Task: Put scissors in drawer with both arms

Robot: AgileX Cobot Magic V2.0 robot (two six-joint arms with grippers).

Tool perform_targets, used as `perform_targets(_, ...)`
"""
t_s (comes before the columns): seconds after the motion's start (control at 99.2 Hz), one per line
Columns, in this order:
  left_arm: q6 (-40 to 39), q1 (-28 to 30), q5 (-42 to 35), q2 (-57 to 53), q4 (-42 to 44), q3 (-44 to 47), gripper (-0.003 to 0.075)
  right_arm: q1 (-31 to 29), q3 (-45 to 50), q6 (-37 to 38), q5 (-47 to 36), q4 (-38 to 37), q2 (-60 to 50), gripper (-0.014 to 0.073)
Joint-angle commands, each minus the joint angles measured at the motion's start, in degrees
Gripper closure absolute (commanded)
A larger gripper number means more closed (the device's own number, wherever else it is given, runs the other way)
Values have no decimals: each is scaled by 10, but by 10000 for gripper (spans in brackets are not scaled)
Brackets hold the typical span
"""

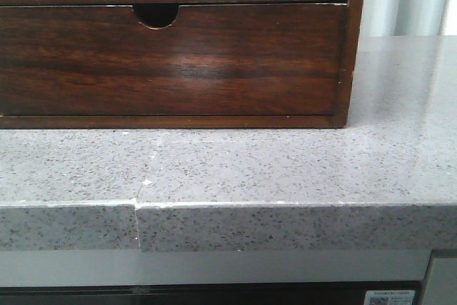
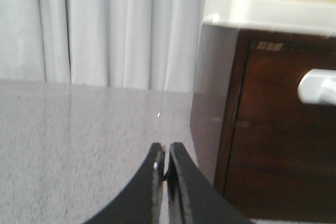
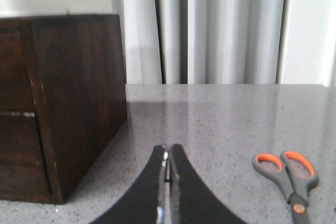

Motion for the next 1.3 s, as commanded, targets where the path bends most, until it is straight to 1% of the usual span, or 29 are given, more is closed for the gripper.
perform_targets(0.0,0,2,32,28,-7,-87,741,-2,-75,-3,14,-13,51,662)
perform_targets(0.111,0,2,96,80,-5,-167,741,-2,-141,-3,78,-31,115,662)
perform_targets(0.222,0,2,157,135,-5,-226,741,-2,-206,-3,150,-50,192,662)
perform_targets(0.272,2,2,172,162,-5,-245,741,-2,-230,-3,173,-66,218,662)
perform_targets(0.373,2,2,171,192,-5,-263,741,-2,-263,-3,215,-81,274,662)
perform_targets(0.574,2,2,169,216,-5,-264,741,-2,-272,-3,209,-82,323,662)
perform_targets(0.736,2,2,169,217,-5,-264,741,-2,-272,-3,172,-82,343,662)
perform_targets(1.169,2,2,169,217,-5,-264,741,-2,-272,-3,171,-82,350,662)
perform_targets(1.249,2,2,169,217,-3,-264,740,-2,-272,-3,171,-93,350,662)
perform_targets(1.29,2,2,169,217,1,-264,725,-2,-272,-3,171,-98,350,657)
